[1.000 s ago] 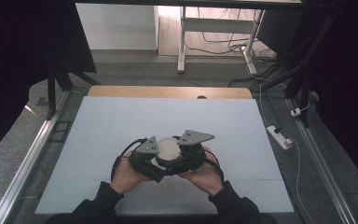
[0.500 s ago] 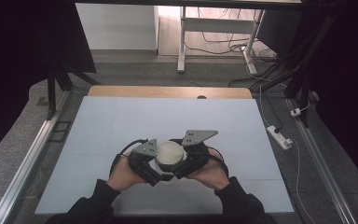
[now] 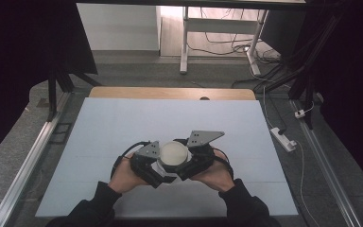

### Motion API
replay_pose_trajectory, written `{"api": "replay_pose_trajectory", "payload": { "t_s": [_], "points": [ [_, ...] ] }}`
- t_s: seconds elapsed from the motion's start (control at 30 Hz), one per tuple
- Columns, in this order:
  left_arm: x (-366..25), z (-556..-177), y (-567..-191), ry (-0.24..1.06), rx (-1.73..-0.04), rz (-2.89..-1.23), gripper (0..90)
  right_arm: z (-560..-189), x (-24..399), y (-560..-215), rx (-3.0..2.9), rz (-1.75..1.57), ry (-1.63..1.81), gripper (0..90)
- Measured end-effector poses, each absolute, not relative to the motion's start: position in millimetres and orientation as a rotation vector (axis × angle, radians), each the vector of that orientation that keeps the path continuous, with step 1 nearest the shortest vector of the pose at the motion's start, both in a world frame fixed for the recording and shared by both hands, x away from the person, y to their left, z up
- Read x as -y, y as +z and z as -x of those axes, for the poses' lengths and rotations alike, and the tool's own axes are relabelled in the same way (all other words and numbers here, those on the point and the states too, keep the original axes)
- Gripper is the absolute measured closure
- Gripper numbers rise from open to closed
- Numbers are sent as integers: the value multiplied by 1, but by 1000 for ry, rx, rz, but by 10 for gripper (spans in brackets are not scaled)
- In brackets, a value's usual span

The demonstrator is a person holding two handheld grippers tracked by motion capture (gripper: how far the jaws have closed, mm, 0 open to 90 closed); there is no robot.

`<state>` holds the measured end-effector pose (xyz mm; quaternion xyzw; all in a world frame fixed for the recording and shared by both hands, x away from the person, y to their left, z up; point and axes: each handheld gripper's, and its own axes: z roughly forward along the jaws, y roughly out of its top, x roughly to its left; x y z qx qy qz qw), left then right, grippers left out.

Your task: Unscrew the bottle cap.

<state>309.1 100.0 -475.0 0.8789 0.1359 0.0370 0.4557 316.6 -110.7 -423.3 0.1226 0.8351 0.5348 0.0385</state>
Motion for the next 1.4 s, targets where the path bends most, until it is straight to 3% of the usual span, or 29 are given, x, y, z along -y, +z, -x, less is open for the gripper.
{"api": "replay_pose_trajectory", "payload": {
  "t_s": [1.4],
  "points": [
    [-127, -332, -471, 217, -546, -2084, 75, -292, 125, -418, -2530, -381, 1621, 68]
  ]
}}
